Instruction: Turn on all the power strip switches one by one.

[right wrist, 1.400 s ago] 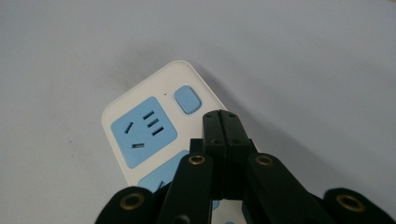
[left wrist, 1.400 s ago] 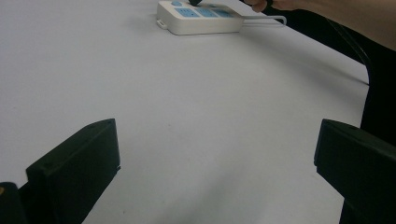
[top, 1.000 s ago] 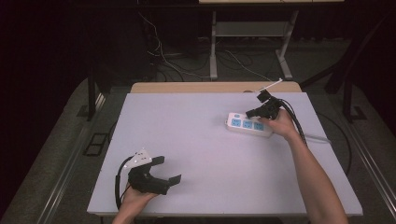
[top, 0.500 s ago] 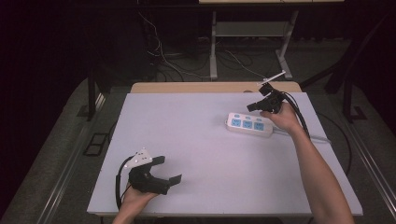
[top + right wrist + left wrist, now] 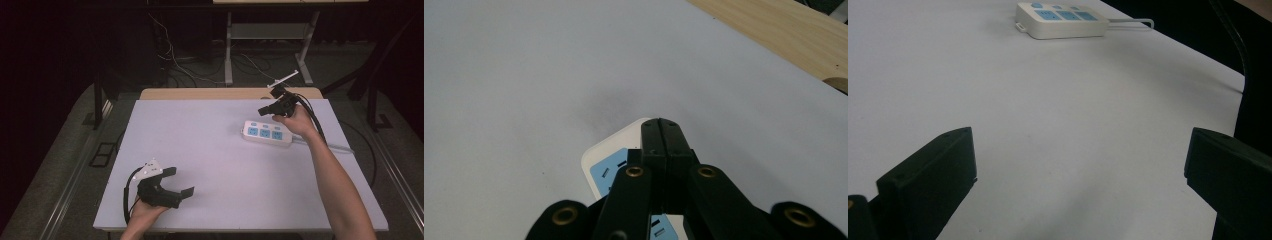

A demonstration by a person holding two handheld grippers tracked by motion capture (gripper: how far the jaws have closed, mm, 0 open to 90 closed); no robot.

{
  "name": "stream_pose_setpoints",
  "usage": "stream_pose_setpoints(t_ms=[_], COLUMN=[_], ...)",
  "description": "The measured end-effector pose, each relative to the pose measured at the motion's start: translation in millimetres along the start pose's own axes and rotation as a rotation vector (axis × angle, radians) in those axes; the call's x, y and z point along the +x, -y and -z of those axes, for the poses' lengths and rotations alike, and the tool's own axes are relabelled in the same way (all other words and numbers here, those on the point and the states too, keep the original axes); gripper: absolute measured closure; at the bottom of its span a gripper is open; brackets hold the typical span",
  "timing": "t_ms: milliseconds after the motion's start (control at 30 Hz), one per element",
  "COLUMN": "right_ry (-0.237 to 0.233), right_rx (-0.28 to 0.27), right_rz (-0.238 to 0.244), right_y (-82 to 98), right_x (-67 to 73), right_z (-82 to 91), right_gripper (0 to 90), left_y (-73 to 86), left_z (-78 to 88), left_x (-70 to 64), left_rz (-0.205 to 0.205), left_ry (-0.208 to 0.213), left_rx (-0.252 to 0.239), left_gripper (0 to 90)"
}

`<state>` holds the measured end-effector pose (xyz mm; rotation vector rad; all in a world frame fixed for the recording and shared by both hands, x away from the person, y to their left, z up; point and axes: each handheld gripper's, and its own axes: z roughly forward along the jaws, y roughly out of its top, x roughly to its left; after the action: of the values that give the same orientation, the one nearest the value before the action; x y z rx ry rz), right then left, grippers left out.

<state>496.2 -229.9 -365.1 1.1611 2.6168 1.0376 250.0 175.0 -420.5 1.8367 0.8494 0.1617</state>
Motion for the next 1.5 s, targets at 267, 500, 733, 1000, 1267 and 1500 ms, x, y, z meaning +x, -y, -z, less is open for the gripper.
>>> stream_pose_setpoints(t_ms=[267,500,733,1000,1267,1500], right_ry=[-0.006,-0.01,-0.004,0.003,0.014,0.015], right_rx=[0.012,0.021,0.042,0.08,0.089,0.091], right_rz=[-0.001,-0.014,-0.011,-0.007,-0.007,0.004], right_y=[0.1,2.3,4.1,7.1,8.2,8.6], right_x=[2.4,0.6,1.4,1.7,1.4,1.6], right_z=[-11.9,-21.0,-32.5,-44.9,-49.7,-50.4], right_gripper=[90.0,90.0,90.0,90.0,90.0,90.0], left_y=[0.0,0.0,0.1,0.1,0.2,0.1], left_z=[0.1,0.2,0.5,0.5,0.3,-0.2], left_x=[-0.2,-0.1,0.0,0.3,0.3,-0.1], left_rz=[0.0,-0.001,-0.002,-0.002,-0.003,-0.004], left_ry=[0.0,-0.001,-0.002,-0.002,-0.001,0.003], left_rx=[-0.001,-0.001,-0.001,-0.001,0.0,0.003], left_gripper=[0.0,0.0,0.0,0.0,0.0,0.0])
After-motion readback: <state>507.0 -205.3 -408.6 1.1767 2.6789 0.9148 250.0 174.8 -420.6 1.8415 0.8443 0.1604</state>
